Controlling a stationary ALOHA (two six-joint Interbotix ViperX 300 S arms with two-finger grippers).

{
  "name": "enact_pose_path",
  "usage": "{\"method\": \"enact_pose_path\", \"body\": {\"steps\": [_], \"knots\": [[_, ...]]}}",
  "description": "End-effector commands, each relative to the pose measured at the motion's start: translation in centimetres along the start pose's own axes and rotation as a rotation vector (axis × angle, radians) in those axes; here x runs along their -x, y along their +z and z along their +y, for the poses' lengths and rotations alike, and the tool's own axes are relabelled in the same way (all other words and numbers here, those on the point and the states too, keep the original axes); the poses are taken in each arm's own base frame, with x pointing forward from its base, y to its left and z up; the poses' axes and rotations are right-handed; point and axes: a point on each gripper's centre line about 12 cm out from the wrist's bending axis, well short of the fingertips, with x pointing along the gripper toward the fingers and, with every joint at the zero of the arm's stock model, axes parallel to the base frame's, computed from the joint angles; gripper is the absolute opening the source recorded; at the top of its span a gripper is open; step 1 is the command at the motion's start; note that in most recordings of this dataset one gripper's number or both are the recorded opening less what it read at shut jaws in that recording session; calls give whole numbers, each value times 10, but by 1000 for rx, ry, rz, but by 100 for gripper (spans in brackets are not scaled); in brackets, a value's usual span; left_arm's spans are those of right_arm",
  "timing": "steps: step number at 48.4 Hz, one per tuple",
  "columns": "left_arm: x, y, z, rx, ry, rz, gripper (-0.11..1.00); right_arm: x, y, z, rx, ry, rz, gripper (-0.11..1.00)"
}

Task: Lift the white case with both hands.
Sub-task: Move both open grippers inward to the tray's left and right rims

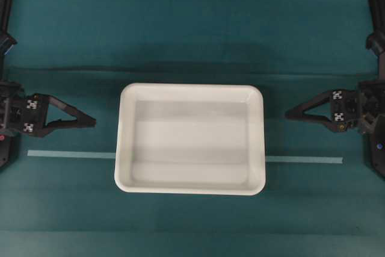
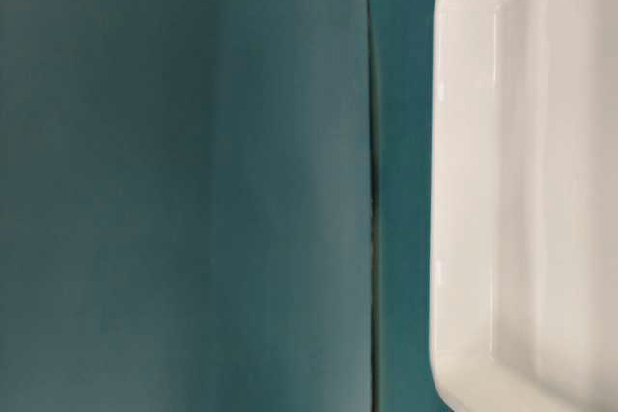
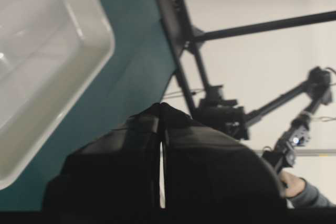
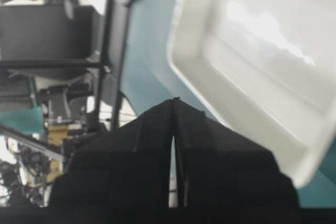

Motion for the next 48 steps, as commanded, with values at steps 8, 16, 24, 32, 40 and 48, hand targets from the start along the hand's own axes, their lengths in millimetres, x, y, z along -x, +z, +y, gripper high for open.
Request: {"method": "enact_pose_path", "body": {"steps": [8,16,24,32,40,48], "knots": [[-13,-5,15,31,84,25,4,-9,-4,-17,-33,-60,9,0],[-22,-11,35,39,169,52,29,-16,-4,-23,-57,-87,1,13],[-32,-17,53,56,263,78,79,-25,-7,-32,-54,-141,13,54],[-39,-20,71,56,336,91,97,-37,-8,-48,-42,-212,12,90],[-41,-21,87,59,376,87,94,-51,-7,-58,-42,-246,-10,94],[-42,-23,108,70,398,74,94,-63,-6,-70,-45,-287,-28,94]]}}
